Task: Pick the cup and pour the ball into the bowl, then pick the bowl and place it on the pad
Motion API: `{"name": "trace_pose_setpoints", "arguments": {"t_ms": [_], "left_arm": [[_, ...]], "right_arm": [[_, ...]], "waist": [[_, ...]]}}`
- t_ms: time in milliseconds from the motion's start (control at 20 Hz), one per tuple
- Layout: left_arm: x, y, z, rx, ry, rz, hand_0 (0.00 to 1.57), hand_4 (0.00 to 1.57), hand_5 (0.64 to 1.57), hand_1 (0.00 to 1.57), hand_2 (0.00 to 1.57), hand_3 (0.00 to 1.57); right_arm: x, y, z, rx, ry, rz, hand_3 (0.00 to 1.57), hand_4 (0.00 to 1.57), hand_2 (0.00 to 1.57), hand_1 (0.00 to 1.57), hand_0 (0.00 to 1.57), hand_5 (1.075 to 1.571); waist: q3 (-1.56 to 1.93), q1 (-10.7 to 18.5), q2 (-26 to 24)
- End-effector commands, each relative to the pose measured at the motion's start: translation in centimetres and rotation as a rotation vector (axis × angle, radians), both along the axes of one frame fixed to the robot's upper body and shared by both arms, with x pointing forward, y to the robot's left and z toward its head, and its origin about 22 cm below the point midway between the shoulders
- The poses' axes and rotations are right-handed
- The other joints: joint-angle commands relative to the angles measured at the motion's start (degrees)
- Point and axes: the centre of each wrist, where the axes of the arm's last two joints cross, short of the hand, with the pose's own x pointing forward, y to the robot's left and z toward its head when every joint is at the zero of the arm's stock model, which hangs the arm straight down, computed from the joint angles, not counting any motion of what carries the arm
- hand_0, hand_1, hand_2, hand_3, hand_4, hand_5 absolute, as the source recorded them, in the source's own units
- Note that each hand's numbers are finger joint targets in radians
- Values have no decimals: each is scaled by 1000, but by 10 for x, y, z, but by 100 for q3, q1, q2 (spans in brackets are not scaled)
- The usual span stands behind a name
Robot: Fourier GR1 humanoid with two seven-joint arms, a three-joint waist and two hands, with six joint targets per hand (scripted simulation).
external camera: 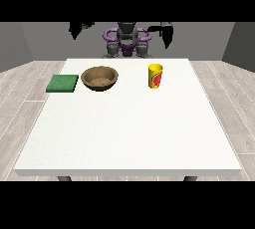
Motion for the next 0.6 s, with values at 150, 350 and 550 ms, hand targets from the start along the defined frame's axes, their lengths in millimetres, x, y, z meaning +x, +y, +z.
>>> {"name": "trace_pose_setpoints", "arguments": {"t_ms": [150,350,550], "left_arm": [[23,30,-34,28,-98,35,0,407,1484,0,0,0],[20,43,-87,45,-11,21,0,187,1472,0,0,0],[29,43,-101,44,-7,2,0,0,1441,0,0,0]], "right_arm": [[20,-22,10,1,-141,-11,0,678,0,0,0,1547],[10,-17,6,-16,-96,13,0,676,0,0,0,1559],[18,-50,-13,-13,-74,21,0,667,0,0,0,1560]], "waist": [[-2,-105,983],[-4,-205,710],[-1,-244,665]]}}
